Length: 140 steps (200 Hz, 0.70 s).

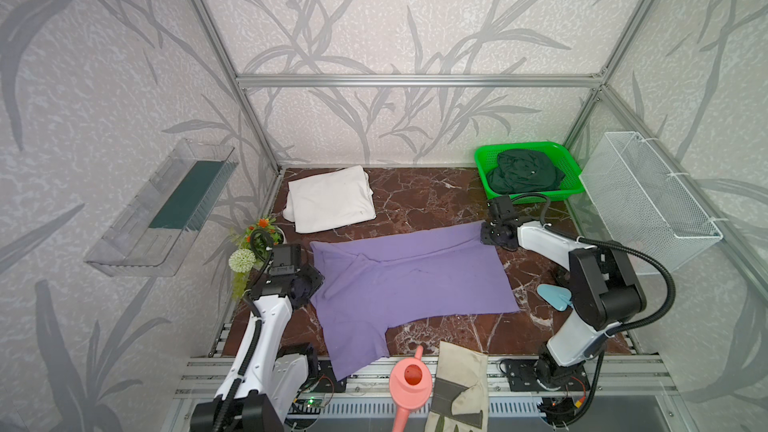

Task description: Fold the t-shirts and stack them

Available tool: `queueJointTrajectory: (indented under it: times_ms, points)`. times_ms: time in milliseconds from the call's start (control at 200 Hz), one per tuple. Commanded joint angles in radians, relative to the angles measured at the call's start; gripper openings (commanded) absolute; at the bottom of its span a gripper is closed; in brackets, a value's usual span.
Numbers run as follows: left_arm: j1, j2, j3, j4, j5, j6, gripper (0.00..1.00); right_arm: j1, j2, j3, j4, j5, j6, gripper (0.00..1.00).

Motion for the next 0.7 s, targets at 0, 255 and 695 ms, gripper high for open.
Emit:
queueJointTrajectory:
  times_ms: [0, 255, 695]
  points:
    - [0.004, 0.006, -0.014, 0.110, 0.014, -0.027, 0.38, 0.000, -0.042, 0.005, 0.058, 0.040, 0.041, 0.41]
    - [-0.141, 0.359, 0.217, 0.224, 0.130, 0.181, 0.42, 0.051, -0.062, 0.036, 0.084, -0.023, 0.008, 0.46]
    - [-0.324, 0.746, 0.454, 0.192, 0.093, 0.273, 0.43, 0.067, 0.073, 0.102, -0.027, -0.183, 0.001, 0.46]
